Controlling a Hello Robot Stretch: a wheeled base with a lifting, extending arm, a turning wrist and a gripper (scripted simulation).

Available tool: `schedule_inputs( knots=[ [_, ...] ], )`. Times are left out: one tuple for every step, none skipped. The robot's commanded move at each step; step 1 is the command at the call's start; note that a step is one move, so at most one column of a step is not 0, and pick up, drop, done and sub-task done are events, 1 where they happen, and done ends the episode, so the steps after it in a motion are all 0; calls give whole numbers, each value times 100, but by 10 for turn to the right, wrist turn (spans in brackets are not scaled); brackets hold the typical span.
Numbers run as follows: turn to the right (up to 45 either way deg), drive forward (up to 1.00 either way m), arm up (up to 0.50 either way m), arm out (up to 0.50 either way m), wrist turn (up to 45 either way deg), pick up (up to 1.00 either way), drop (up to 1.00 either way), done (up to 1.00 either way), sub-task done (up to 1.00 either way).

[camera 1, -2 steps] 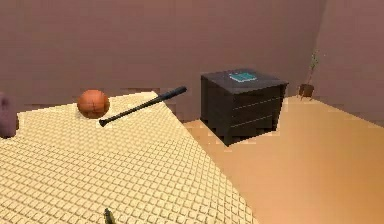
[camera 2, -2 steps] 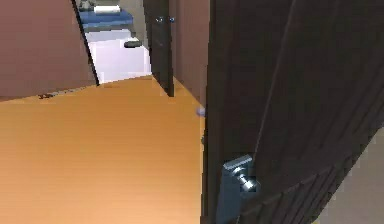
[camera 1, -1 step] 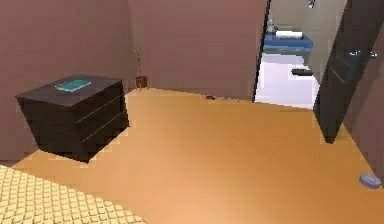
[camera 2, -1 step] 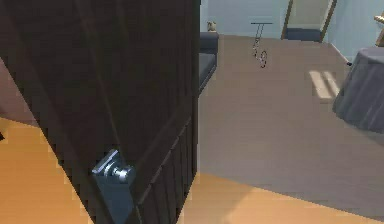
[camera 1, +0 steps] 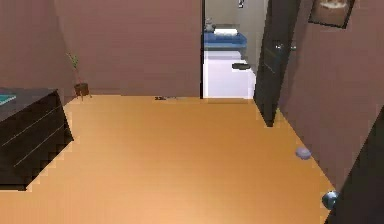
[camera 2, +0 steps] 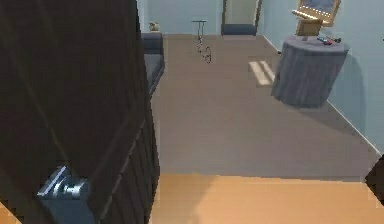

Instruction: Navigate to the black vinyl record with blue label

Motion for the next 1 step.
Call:
schedule_inputs(
  knots=[
    [0,45,0,0,0,0,0,0,0]
  ],
)
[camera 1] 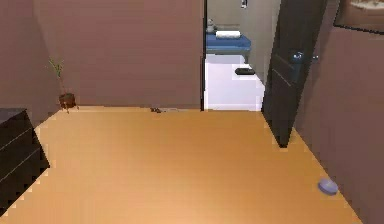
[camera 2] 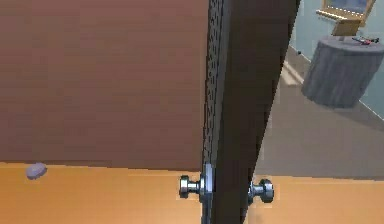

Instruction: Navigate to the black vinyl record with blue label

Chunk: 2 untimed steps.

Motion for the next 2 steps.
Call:
schedule_inputs(
  knots=[
    [120,0,0,0,0,0,0,0,0],
    [0,100,0,0,0,0,0,0,0]
  ],
)
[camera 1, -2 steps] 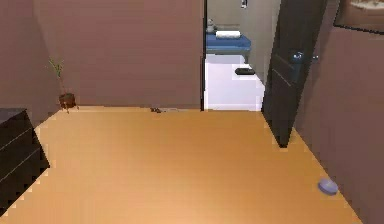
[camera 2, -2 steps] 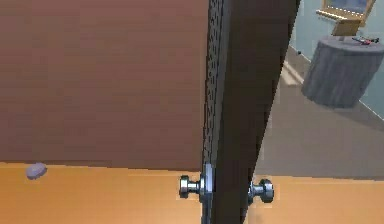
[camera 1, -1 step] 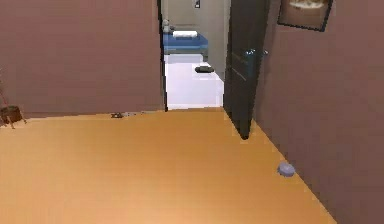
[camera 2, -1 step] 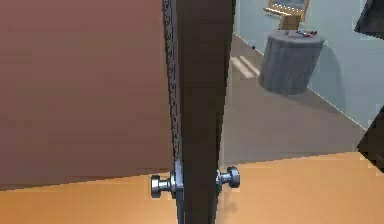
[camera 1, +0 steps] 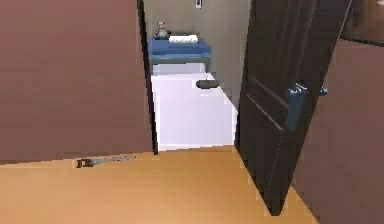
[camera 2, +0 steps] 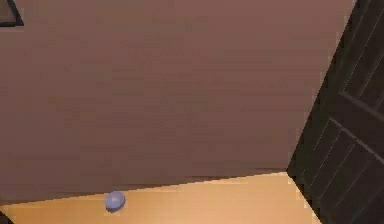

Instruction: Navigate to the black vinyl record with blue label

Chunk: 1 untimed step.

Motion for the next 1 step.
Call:
schedule_inputs(
  knots=[
    [30,0,0,0,0,0,0,0,0]
  ],
)
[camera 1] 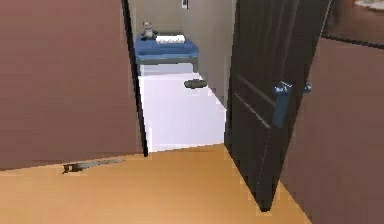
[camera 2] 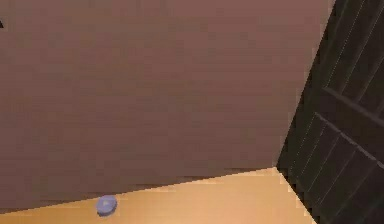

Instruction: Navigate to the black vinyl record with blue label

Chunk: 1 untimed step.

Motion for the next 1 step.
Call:
schedule_inputs(
  knots=[
    [0,100,0,0,0,0,0,0,0]
  ],
)
